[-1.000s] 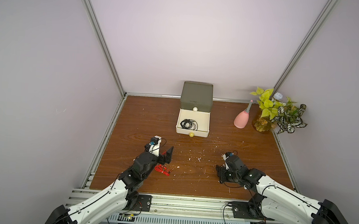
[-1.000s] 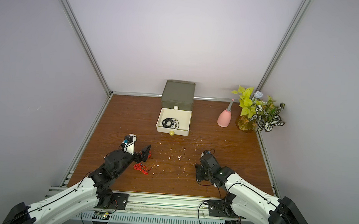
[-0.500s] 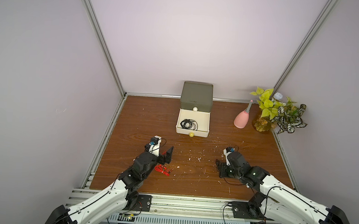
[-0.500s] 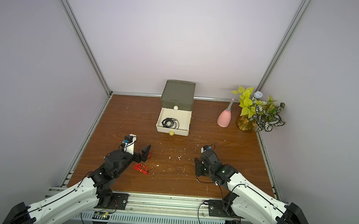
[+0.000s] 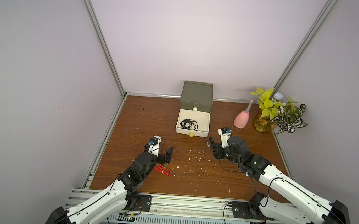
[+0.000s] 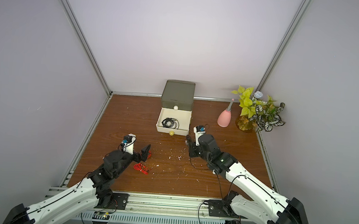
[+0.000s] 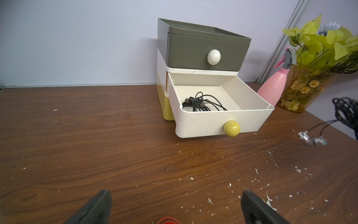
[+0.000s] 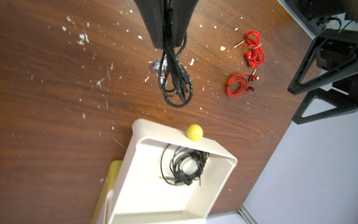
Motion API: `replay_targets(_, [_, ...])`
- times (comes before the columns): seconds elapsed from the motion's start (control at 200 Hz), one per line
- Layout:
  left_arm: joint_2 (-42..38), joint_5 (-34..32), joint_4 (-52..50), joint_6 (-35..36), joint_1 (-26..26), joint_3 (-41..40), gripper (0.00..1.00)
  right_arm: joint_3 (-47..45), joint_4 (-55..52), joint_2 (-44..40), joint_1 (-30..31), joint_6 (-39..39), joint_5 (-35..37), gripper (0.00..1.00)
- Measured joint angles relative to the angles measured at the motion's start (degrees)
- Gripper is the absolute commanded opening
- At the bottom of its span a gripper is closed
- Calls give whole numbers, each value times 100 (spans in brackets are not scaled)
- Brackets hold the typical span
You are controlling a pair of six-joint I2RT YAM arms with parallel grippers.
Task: Place the wired earphones into the drawer by color
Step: Pick up the wired earphones from the center of the board, then place the wired earphones in the drawer.
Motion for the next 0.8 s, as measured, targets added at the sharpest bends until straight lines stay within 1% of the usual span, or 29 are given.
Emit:
replay_targets(0.175, [-2,0,-2,15,0,0,100,345,599,313,0,-638,142,0])
replay_targets(0.36, [-4,0,0,20,0,0,100,839,1049,957,-168,-1119,142,0])
replay_targets(0.606, [-4,0,13,22,0,-2,100,1414,1403,1869,-450,-1447,-4,0])
replay_targets(0.801, [-4,-4,20,37,0,-4,100,1659,1611,2479,-599,-1556,-155,0])
